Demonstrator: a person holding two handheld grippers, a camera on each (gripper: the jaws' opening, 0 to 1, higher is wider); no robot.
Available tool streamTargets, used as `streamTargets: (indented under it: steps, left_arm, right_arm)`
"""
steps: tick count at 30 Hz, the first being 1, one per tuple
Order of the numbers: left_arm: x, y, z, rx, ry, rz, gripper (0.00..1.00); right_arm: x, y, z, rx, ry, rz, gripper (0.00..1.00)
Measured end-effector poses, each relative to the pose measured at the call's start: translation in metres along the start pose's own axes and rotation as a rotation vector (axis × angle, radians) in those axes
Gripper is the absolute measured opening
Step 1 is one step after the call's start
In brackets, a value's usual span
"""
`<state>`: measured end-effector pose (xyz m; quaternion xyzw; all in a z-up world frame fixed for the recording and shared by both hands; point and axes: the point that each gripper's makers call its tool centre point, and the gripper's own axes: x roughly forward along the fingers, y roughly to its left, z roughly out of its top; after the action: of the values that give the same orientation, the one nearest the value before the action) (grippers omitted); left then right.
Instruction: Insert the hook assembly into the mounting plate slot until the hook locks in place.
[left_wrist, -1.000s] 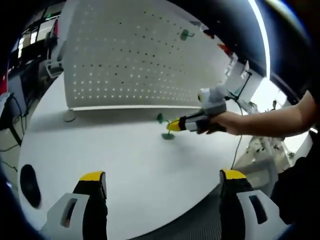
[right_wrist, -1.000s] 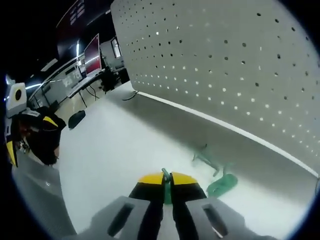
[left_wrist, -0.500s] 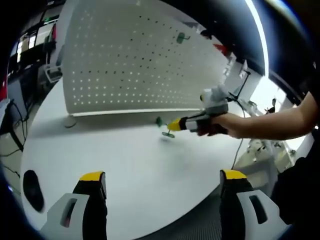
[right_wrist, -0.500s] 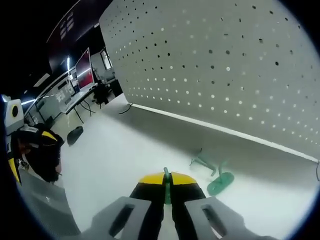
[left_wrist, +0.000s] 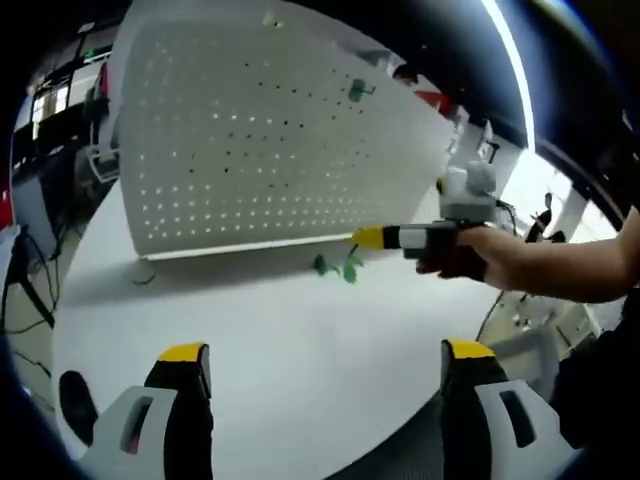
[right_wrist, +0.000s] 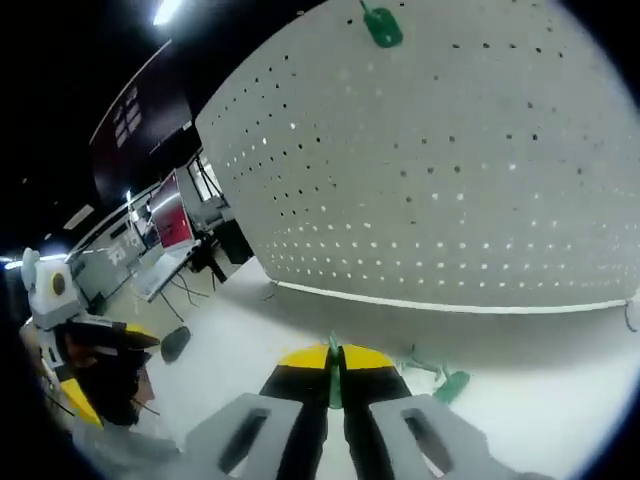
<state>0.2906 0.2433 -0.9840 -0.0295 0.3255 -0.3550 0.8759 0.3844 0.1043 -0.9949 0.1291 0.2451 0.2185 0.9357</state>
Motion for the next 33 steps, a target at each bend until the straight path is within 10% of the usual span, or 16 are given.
streamTargets:
  steps: [13, 33]
  left_arm:
    - [0.019, -0.004, 0.041, -0.076, -0.082, -0.024, 0.85]
    - [0.032, -0.03, 0.053, -0.207, -0.126, -0.133, 0.45]
  right_arm:
    - [-0.036, 0.046, 0.024, 0.087, -0.145, 0.068, 0.0]
    - [-0.048, 0.097, 0.035, 0.17, -0.253, 0.131, 0.0]
